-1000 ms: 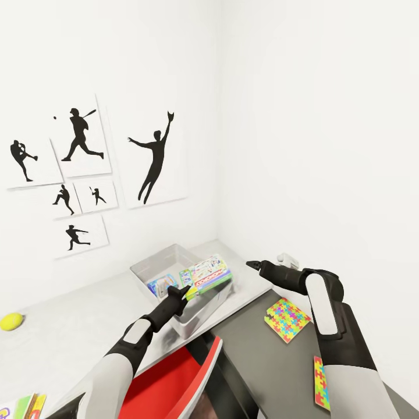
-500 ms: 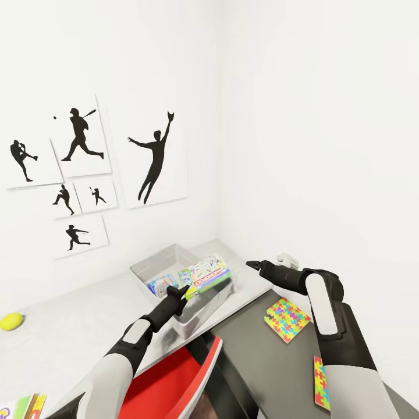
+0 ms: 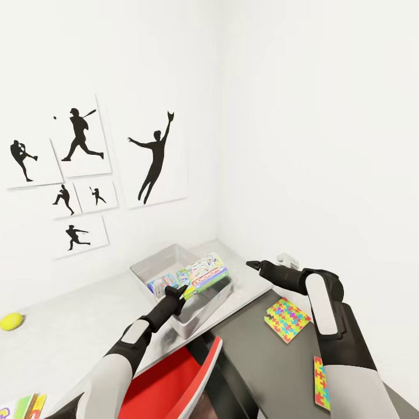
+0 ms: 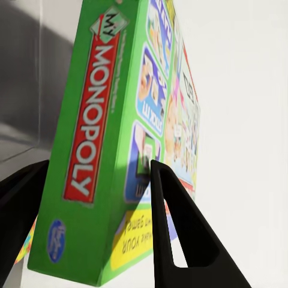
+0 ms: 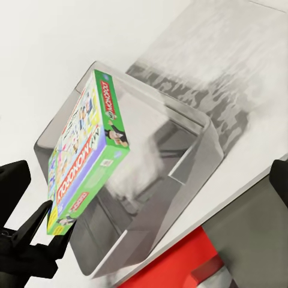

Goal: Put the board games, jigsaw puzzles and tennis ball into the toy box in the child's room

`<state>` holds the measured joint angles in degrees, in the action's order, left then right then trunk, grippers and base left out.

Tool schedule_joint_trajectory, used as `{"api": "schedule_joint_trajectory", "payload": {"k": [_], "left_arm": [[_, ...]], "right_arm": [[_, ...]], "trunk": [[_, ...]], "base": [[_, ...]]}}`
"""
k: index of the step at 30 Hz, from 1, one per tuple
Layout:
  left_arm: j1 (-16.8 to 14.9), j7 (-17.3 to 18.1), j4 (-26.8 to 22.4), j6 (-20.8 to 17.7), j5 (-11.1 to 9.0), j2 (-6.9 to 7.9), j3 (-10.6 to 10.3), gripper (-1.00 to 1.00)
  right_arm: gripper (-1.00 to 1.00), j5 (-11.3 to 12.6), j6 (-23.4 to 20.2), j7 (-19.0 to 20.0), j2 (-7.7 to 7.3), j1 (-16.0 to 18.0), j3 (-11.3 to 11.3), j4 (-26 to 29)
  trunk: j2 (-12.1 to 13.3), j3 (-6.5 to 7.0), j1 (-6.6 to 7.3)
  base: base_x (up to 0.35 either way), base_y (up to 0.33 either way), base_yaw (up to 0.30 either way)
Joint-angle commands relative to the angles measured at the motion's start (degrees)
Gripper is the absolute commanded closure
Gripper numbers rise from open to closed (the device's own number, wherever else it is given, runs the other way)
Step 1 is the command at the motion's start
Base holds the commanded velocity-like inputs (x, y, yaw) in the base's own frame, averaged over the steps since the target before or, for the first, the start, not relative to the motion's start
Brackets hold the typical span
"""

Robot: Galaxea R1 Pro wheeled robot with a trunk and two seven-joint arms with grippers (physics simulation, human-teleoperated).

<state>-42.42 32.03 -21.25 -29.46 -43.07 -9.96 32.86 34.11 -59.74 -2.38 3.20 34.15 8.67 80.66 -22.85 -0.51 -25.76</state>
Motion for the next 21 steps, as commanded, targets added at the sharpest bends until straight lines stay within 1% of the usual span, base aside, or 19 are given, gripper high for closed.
{"api": "schedule_joint_trajectory", "payload": {"k": [1, 7, 11, 21], "left_arm": [[-0.03, -0.01, -0.02, -0.44, -0.26, -0.04, 0.31, 1.0], [-0.03, -0.03, -0.02, -0.43, -0.25, -0.04, 0.4, 1.0], [-0.03, -0.03, -0.02, -0.43, -0.19, -0.04, 1.05, 1.0], [0.03, -0.12, -0.02, -0.35, -0.17, -0.04, 1.56, 1.0]], "right_arm": [[-1.0, 0.34, -0.26, -0.25, 0.05, 0.04, 0.12, 0.04], [-1.0, 0.34, -0.26, -0.2, 0.05, 0.04, 0.12, 0.06], [-1.0, 0.34, -0.26, -0.23, 0.05, 0.04, 0.12, 0.04], [-1.0, 0.34, -0.26, -0.25, 0.14, 0.04, 0.12, 0.02]], "trunk": [[-0.07, -0.05, -0.03], [-0.07, -0.05, -0.03], [-0.07, -0.05, -0.03], [-0.07, -0.05, -0.03]], "base": [[0.0, 0.0, 0.0], [0.0, 0.0, 0.0], [0.0, 0.0, 0.0], [0.0, 0.0, 0.0]]}}
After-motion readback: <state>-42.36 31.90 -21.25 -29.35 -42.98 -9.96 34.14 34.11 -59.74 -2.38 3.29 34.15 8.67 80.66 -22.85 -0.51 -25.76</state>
